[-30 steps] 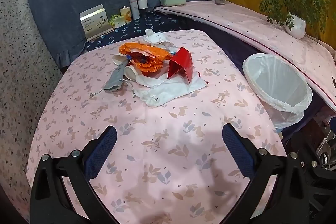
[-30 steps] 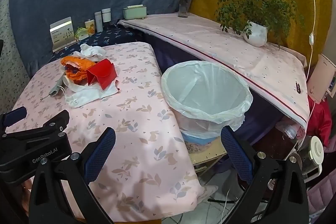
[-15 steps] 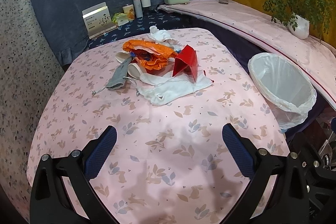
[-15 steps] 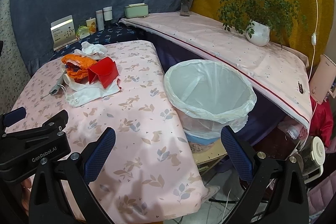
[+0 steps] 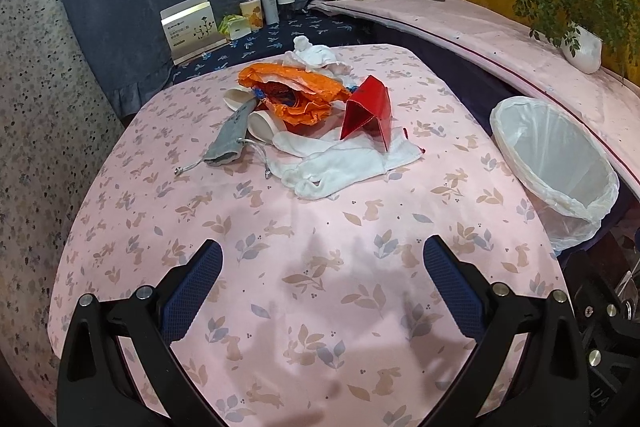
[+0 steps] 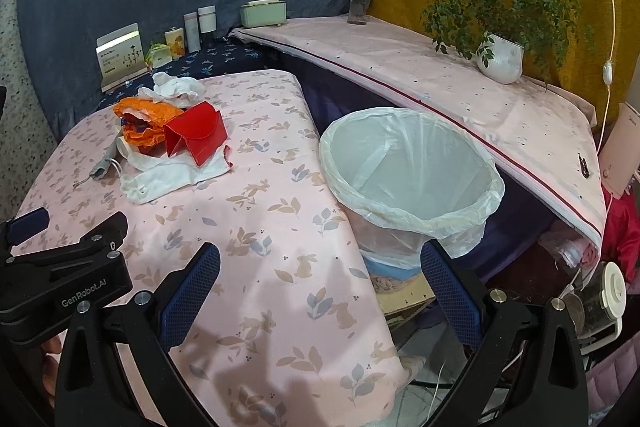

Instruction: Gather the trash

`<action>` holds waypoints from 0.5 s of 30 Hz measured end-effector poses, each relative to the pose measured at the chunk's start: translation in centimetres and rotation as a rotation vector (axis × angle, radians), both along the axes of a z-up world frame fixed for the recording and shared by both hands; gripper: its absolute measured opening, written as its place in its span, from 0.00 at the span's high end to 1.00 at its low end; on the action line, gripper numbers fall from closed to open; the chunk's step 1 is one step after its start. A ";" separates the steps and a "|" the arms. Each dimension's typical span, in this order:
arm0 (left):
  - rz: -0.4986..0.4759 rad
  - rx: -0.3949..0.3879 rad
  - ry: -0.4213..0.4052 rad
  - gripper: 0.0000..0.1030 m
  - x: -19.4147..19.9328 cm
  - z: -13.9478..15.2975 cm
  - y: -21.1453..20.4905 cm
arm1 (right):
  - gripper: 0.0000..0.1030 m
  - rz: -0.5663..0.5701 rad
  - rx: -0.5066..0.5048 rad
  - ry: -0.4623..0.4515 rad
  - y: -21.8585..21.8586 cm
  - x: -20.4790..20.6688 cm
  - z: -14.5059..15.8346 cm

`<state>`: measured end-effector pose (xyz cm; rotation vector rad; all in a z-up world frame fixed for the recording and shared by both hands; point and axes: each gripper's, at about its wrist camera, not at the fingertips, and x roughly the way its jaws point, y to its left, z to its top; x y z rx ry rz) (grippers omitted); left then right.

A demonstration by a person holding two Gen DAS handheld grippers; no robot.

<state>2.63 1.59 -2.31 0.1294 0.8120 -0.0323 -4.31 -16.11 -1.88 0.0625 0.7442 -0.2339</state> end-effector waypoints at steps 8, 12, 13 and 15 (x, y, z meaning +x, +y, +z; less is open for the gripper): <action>0.007 -0.005 0.010 0.07 0.8 -0.4 0.4 | 0.06 0.004 -0.004 0.011 0.1 1.0 -0.4; 0.013 -0.007 0.009 0.07 1.1 -0.5 0.6 | 0.06 0.006 -0.004 0.014 0.3 1.3 -0.7; 0.015 -0.008 0.009 0.07 1.2 -0.5 0.7 | 0.06 0.006 -0.003 0.013 0.3 1.4 -0.7; 0.017 -0.010 0.009 0.07 1.4 -0.5 0.8 | 0.06 0.005 -0.004 0.014 0.3 1.4 -0.7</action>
